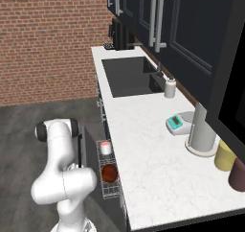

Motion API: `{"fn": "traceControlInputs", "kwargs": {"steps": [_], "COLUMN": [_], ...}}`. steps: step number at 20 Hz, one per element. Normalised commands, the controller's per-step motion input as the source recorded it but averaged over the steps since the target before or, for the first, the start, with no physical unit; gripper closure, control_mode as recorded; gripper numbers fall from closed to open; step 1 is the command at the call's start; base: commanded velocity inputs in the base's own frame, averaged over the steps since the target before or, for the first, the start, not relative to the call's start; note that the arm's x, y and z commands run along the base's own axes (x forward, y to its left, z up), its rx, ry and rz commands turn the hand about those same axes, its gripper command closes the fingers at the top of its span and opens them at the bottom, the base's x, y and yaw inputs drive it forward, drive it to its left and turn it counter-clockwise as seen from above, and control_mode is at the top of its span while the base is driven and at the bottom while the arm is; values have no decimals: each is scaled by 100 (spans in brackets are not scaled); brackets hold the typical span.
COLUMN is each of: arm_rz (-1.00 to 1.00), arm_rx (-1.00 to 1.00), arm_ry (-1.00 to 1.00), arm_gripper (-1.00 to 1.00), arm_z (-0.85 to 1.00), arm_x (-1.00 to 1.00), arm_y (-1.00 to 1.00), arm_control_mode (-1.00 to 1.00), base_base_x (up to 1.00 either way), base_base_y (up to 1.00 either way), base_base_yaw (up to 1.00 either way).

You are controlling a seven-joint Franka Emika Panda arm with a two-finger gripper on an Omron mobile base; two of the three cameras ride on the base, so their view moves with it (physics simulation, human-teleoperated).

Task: Pick up the cup and bowl from the counter, place them in the dishwasher, and close the dishwasher door.

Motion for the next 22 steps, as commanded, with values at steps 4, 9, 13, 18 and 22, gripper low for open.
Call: {"fn": "traceControlInputs", "kwargs": {"steps": [4,9,13,18,22], "arm_rz": [0,0,0,-1,-2], "arm_rx": [14,13,2,-17,-33], "arm_ry": [-12,-16,-18,-28,-30], "arm_gripper": [-100,-100,-100,-100,-100], "arm_z": [30,43,48,17,0], "arm_x": [11,13,27,28,38], "arm_y": [-100,-100,-81,-75,-69], "arm_control_mode": [-100,-100,-100,-100,-100], "base_base_x": [0,0,0,0,0], "base_base_y": [0,0,0,0,0], "base_base_yaw": [0,0,0,0,0]}}
